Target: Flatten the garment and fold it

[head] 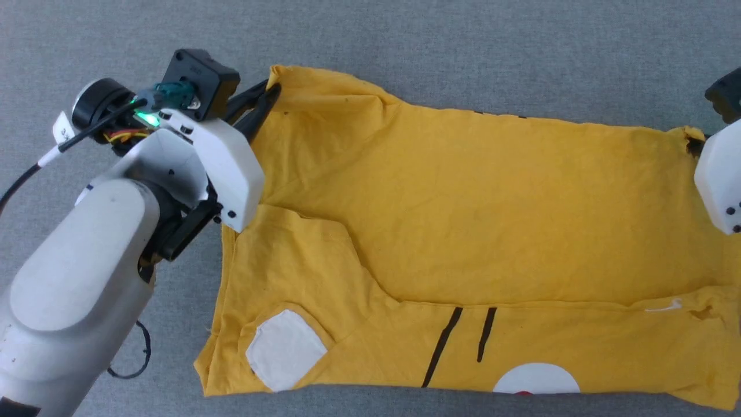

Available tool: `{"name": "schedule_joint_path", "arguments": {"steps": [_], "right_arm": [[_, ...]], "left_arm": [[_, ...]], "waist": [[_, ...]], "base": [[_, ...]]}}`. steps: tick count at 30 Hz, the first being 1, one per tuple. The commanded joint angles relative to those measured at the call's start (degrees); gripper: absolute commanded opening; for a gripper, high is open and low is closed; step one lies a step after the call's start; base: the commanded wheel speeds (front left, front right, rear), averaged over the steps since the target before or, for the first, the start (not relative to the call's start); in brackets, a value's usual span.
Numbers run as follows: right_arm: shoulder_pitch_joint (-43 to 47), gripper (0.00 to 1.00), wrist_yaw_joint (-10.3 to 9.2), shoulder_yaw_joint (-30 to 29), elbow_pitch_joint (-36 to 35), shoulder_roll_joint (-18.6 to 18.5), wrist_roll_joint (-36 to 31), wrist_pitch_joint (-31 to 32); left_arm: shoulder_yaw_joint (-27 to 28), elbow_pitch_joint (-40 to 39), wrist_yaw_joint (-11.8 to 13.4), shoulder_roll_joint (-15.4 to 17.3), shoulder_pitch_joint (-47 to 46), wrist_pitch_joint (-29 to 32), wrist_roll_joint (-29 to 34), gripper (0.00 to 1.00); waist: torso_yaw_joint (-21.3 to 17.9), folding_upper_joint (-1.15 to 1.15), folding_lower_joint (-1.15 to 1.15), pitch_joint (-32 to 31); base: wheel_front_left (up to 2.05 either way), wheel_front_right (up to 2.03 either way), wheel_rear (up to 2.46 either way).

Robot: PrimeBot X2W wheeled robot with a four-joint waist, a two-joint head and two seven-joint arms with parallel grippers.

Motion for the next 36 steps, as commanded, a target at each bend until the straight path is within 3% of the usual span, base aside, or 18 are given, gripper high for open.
{"name": "schedule_joint_path", "arguments": {"steps": [1, 5, 10, 19, 29, 32, 36], "right_arm": [[1.75, 0.0, 0.13, 2.4, 2.92, 1.79, 0.53, -1.61], [0.73, 0.0, 0.13, 0.8, 4.17, 3.09, 3.38, -7.41], [2.27, 0.0, 0.13, -2.11, 4.06, 3.76, 6.29, -13.81], [14.23, 0.0, 0.13, -11.04, -1.31, 4.35, 3.76, -22.35], [33.33, 0.0, 0.13, -22.55, -11.25, 7.76, -0.1, -21.75], [38.62, 0.0, 0.13, -24.7, -14.0, 8.91, -1.44, -19.02], [43.42, 0.0, 0.13, -25.39, -15.66, 9.64, -2.37, -15.1]], "left_arm": [[0.54, 0.76, 0.86, -0.29, 1.31, -1.2, -0.35, 0.0], [2.32, 2.07, 2.36, -0.45, 2.95, -3.74, -1.57, 0.0], [6.37, 1.95, 6.16, -0.74, 7.66, -7.96, -4.56, 0.0], [10.4, -5.83, 12.97, 1.34, 22.35, -12.99, -7.06, 0.0], [9.07, -11.02, 15.28, 5.08, 37.43, -12.21, -9.04, 0.0], [7.46, -11.11, 15.09, 5.92, 40.83, -10.72, -9.6, 0.0], [4.68, -8.84, 13.05, 6.06, 43.04, -9.6, -9.92, 0.0]], "waist": [[-0.55, 0.0, 0.01, -1.12], [-1.38, 0.0, 0.01, -3.76], [-2.5, 0.0, 0.01, -8.59], [-3.38, 0.0, 0.01, -16.04], [-2.87, 0.0, 0.01, -19.72], [-2.77, 0.0, 0.01, -19.95], [-2.71, 0.0, 0.01, -19.85]], "base": [[0.0, 0.0, 0.0], [0.0, 0.0, 0.0], [0.0, 0.0, 0.0], [0.0, 0.0, 0.0], [0.0, 0.0, 0.0], [0.0, 0.0, 0.0], [0.0, 0.0, 0.0]]}}
